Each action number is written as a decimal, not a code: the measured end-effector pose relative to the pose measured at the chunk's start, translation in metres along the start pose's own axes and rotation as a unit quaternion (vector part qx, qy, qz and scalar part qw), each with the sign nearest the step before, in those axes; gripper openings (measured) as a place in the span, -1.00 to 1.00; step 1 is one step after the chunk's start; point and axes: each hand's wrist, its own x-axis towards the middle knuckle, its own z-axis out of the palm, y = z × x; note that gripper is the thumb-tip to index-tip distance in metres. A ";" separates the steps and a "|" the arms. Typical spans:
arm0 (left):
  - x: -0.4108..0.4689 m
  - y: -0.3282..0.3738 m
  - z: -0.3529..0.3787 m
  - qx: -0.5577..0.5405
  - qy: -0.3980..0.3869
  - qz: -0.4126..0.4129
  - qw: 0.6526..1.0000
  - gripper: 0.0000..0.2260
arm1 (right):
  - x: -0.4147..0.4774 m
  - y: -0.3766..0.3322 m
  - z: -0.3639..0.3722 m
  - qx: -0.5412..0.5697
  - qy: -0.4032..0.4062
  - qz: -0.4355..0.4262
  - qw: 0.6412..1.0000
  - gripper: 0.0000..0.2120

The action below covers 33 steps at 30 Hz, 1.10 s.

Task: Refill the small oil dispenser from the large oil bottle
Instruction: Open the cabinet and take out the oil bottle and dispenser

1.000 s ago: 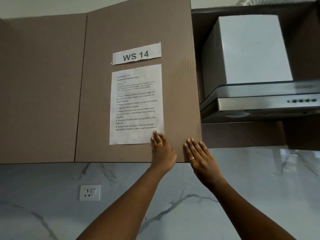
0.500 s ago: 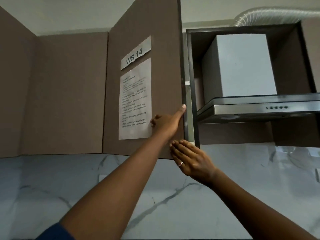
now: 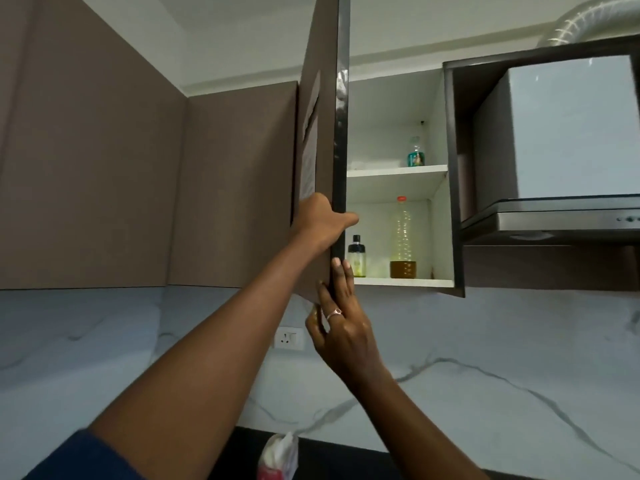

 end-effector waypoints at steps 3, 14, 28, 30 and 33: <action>0.002 -0.015 -0.031 0.037 0.018 0.006 0.999 -0.67 | 0.013 -0.030 0.019 0.062 0.055 0.023 0.996 -0.56; -0.002 -0.077 -0.119 0.023 0.034 -0.046 0.998 -0.71 | 0.034 -0.115 0.088 0.174 0.031 0.072 0.982 -0.45; 0.000 -0.147 -0.176 -0.033 0.083 -0.099 0.991 -0.73 | 0.054 -0.182 0.171 0.214 -0.062 0.057 0.973 -0.49; 0.001 -0.153 -0.178 -0.029 0.085 -0.101 0.991 -0.73 | 0.054 -0.185 0.178 0.207 -0.062 0.053 0.975 -0.47; 0.003 -0.158 -0.183 -0.022 0.078 -0.106 0.991 -0.71 | 0.056 -0.188 0.183 0.203 -0.075 0.053 0.975 -0.46</action>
